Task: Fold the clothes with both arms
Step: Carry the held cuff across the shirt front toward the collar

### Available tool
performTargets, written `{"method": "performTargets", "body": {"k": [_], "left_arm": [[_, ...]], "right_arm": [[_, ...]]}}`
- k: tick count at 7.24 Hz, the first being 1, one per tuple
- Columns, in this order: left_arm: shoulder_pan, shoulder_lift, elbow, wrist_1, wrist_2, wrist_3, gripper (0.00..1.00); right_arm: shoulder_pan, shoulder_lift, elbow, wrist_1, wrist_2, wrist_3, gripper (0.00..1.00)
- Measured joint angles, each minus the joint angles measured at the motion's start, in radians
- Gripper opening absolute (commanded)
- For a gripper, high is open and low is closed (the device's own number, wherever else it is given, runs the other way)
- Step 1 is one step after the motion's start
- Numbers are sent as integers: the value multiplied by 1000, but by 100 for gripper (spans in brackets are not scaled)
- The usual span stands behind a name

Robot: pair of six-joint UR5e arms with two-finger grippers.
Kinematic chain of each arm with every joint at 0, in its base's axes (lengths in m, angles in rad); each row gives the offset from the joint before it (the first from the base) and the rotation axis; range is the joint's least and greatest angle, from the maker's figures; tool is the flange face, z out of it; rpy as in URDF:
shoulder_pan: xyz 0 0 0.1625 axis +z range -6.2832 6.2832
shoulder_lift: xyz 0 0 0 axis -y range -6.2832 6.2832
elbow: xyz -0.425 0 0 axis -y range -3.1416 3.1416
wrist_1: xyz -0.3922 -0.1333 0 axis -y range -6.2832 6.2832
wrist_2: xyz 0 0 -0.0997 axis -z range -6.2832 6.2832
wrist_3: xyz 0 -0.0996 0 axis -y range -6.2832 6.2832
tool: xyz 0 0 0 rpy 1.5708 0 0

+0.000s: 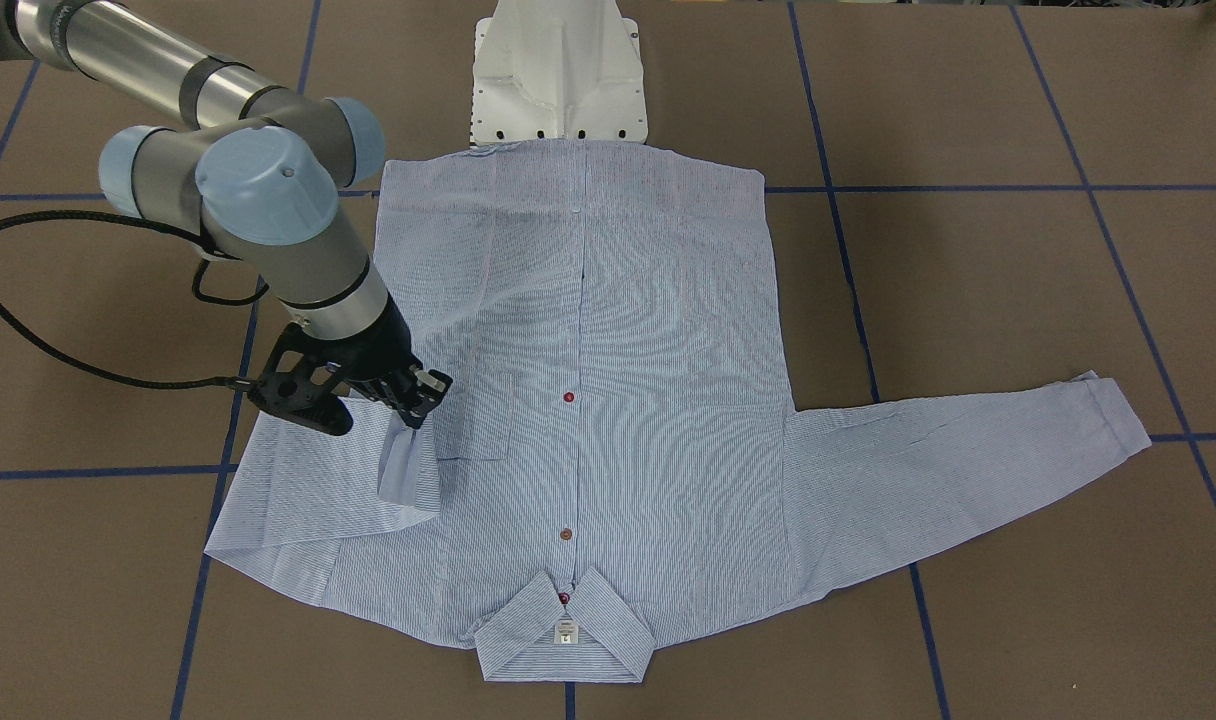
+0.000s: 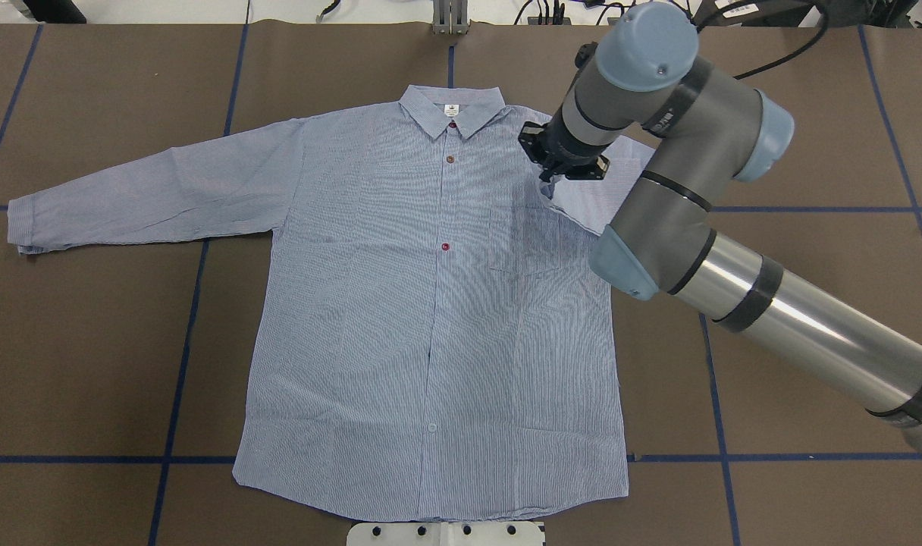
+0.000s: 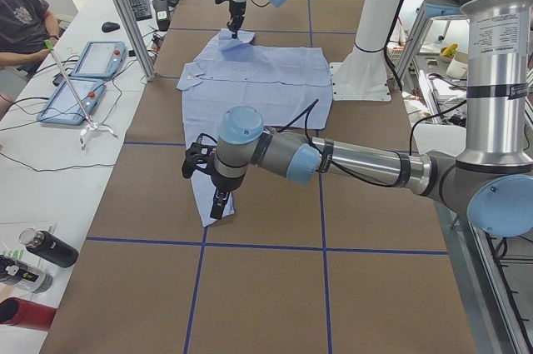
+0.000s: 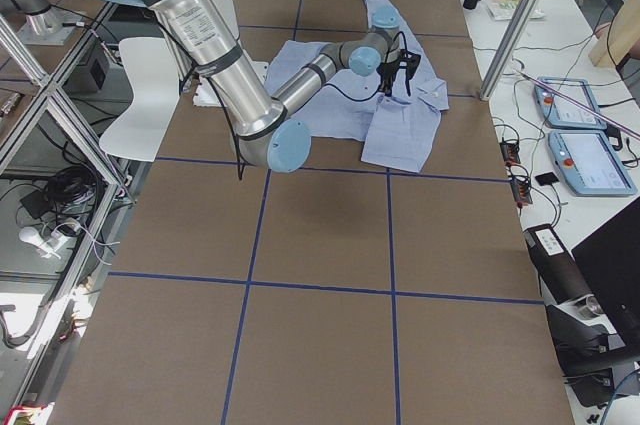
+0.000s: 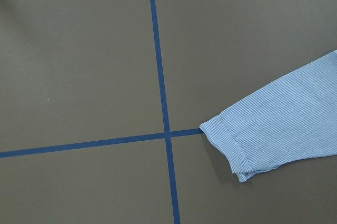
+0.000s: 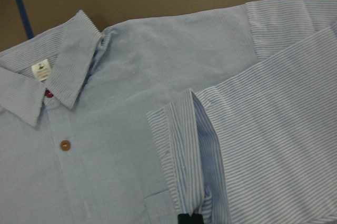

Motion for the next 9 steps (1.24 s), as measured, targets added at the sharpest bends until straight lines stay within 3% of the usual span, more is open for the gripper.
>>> {"method": "performTargets", "body": {"k": [3,9], "left_arm": [[0,20,-23,0,-1,0,100],[0,22,-33,1,-6,-1,100]], "right_arm": [[-75,154,-132,66,-85,16,0],[-136,256,-255,157,-151,16,0]]}}
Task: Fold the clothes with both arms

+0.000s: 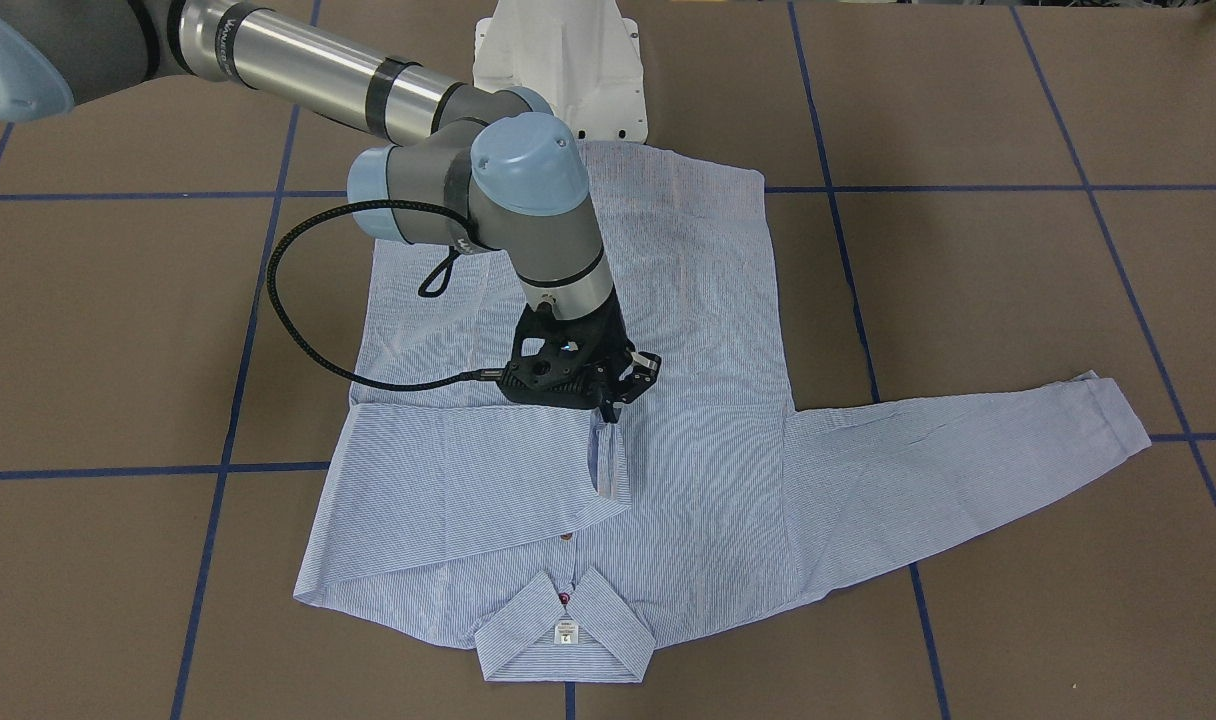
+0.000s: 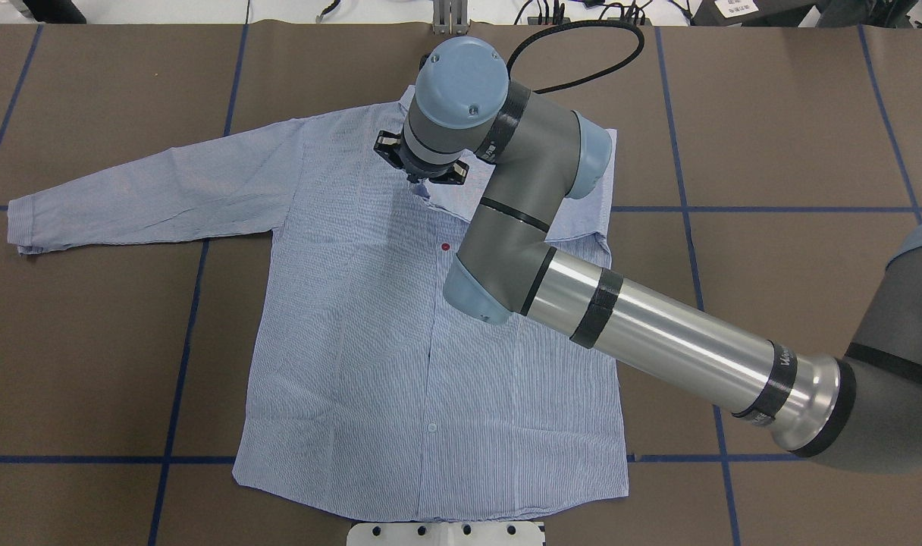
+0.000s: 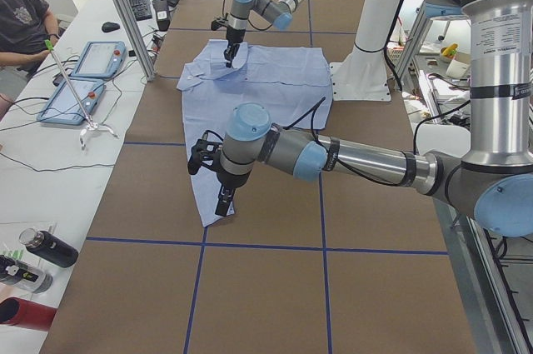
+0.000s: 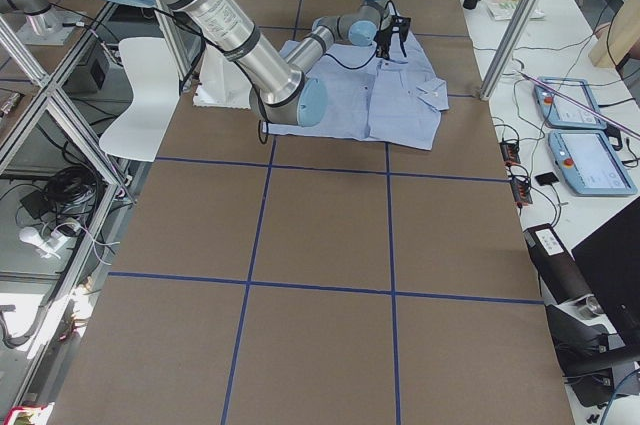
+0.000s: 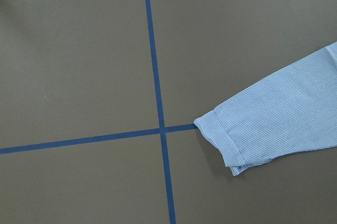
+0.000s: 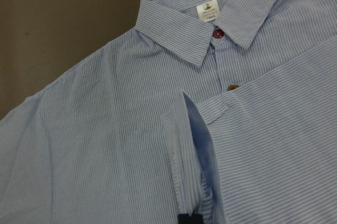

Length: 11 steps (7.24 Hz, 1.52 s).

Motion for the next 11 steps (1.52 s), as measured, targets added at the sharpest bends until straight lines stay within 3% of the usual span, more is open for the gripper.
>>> {"method": "performTargets", "body": {"k": [4,5,6,8,11], "left_arm": [[1,1,0,-1,-3,-2,100],[4,1,0,-2,-5,-5,100],[15,0,1,-3,-6,-7,100],[47,-2,5,-5,-7,-7,100],[114,-41,47,-14,-7,-6,99]], "right_arm": [[-17,30,-53,46,-24,5,0],[-24,34,-58,47,-35,5,6],[-33,37,-63,48,-48,6,65],[-44,50,-71,48,-65,14,96],[-66,89,-90,47,-112,75,98]]}}
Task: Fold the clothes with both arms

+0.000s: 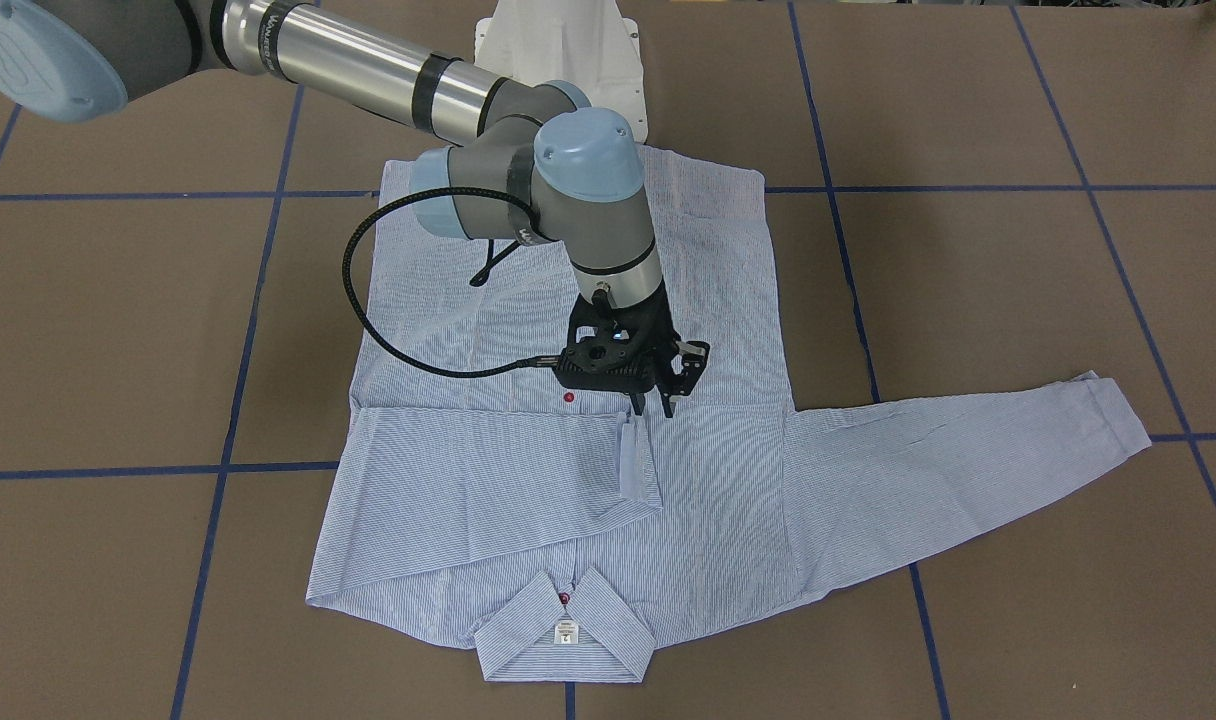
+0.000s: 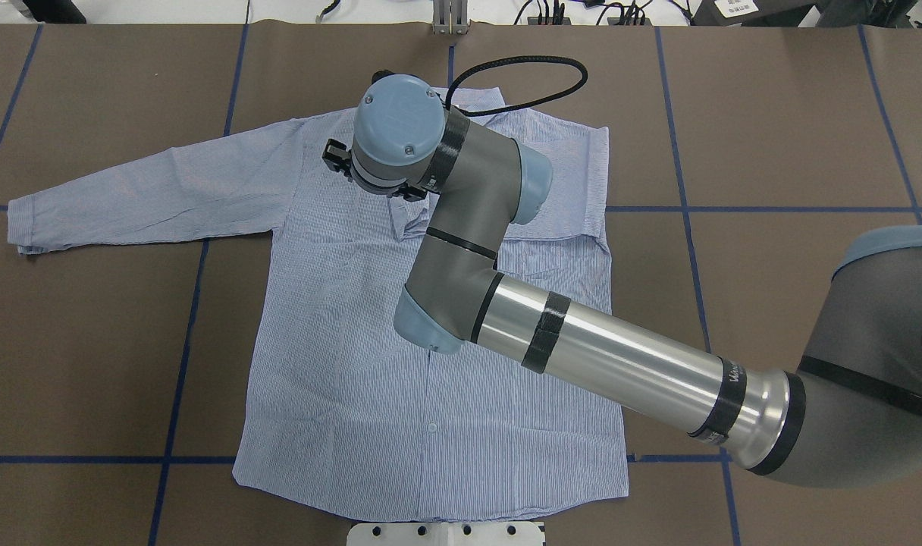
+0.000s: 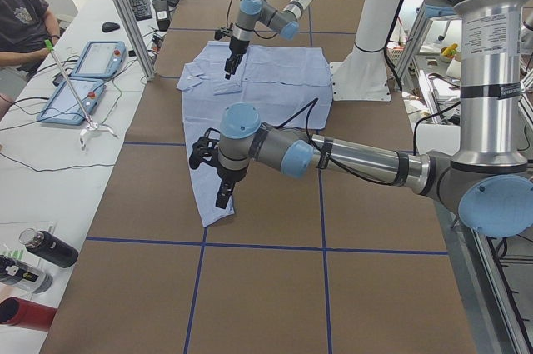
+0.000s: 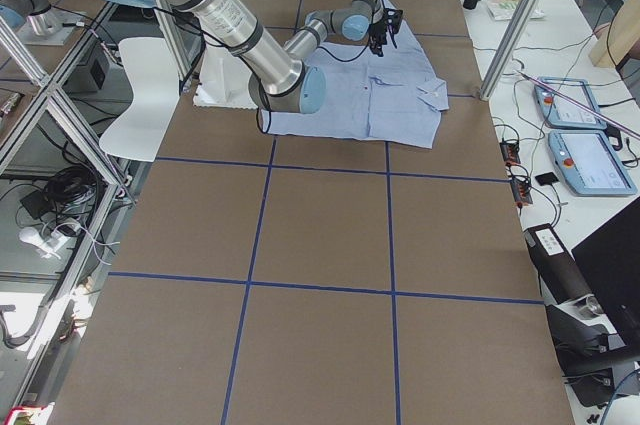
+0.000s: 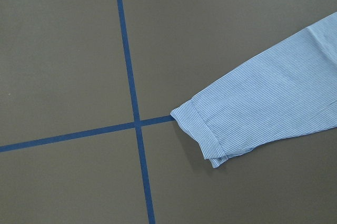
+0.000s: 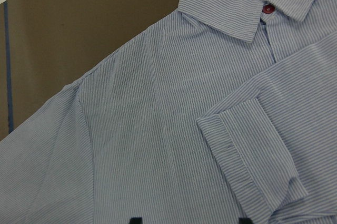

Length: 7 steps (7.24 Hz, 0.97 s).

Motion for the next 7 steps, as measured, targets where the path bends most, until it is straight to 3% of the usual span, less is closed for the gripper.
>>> {"method": "performTargets", "body": {"k": [3,5,7], "left_arm": [[46,-68,174,-138,-1,-68,99],[113,-117,314,-266,-1,-223,97],[184,-154,461,-472,0,-425,89]], "right_arm": [[3,6,1,-6,-4,47,95],[23,-30,15,-15,5,50,93],[63,-106,82,-42,32,50,92]]}}
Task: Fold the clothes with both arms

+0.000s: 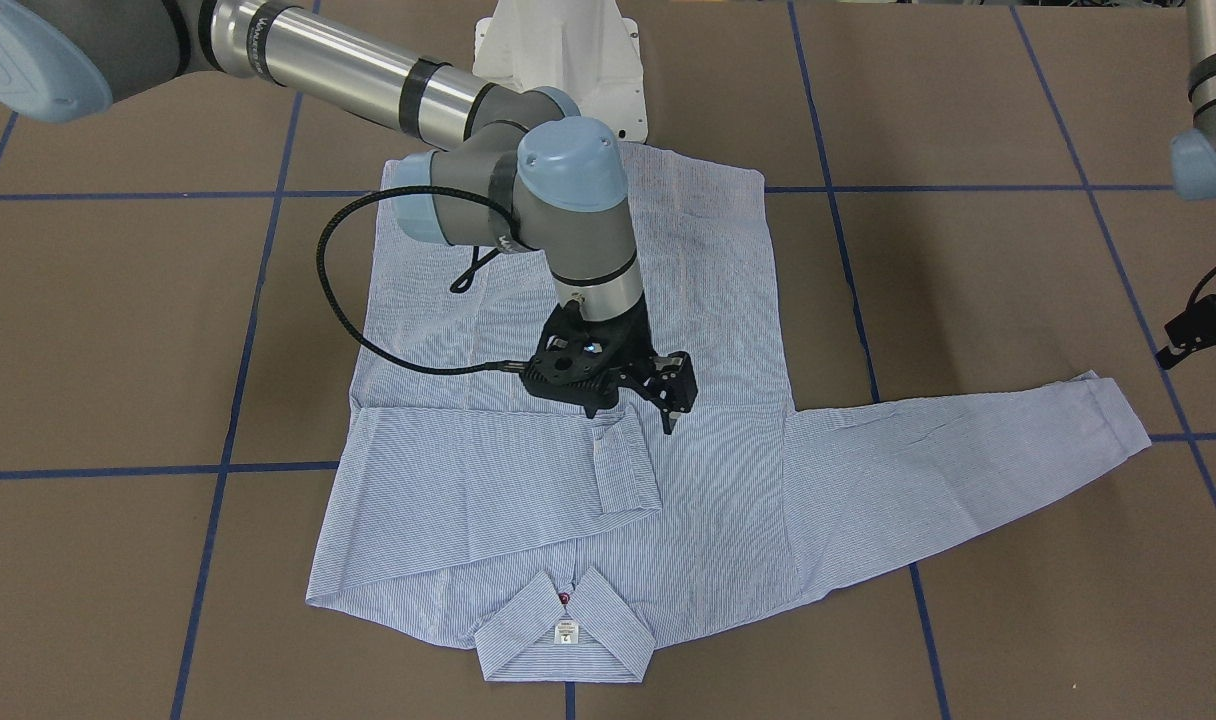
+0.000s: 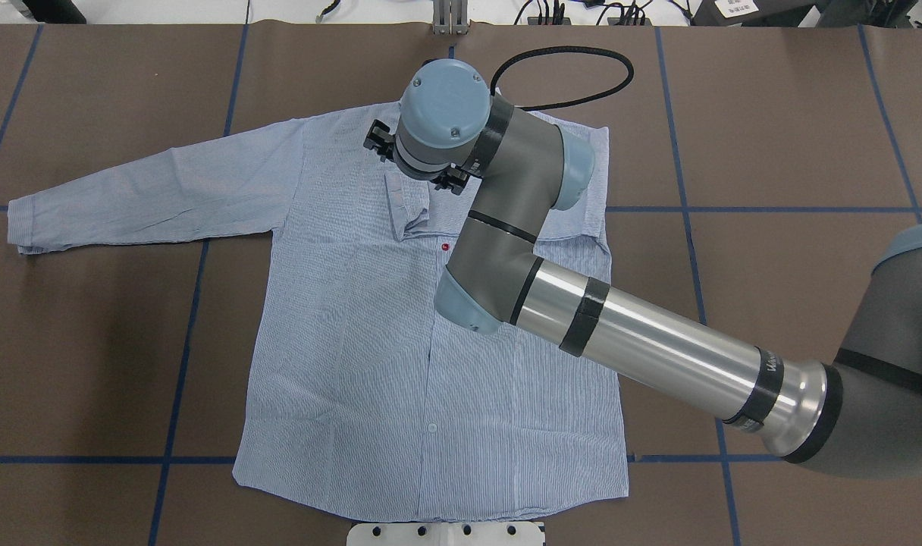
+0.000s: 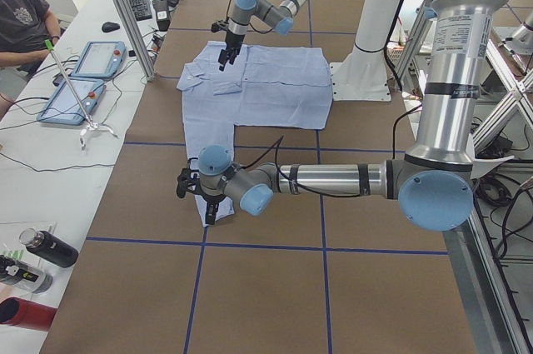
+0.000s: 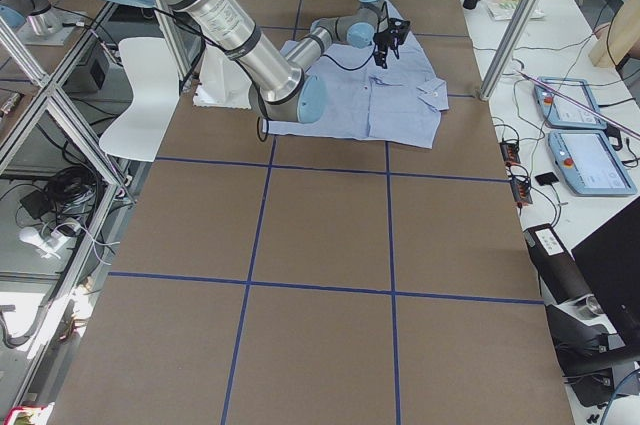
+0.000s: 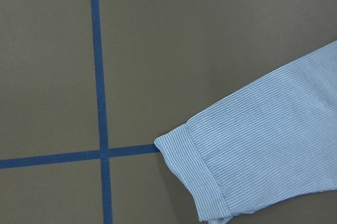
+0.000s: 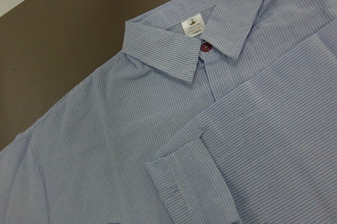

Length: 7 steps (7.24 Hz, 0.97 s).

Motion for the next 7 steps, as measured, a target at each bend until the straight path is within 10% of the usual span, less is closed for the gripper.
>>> {"method": "performTargets", "body": {"k": [4,7], "left_arm": [[90,-5,101,-161,1,-180,60],[95,-4,132,-174,2,-207,16]], "right_arm": [[48,-150,152,-39,40,-4,92],[52,-162,159,-41,38,-5,92]]}}
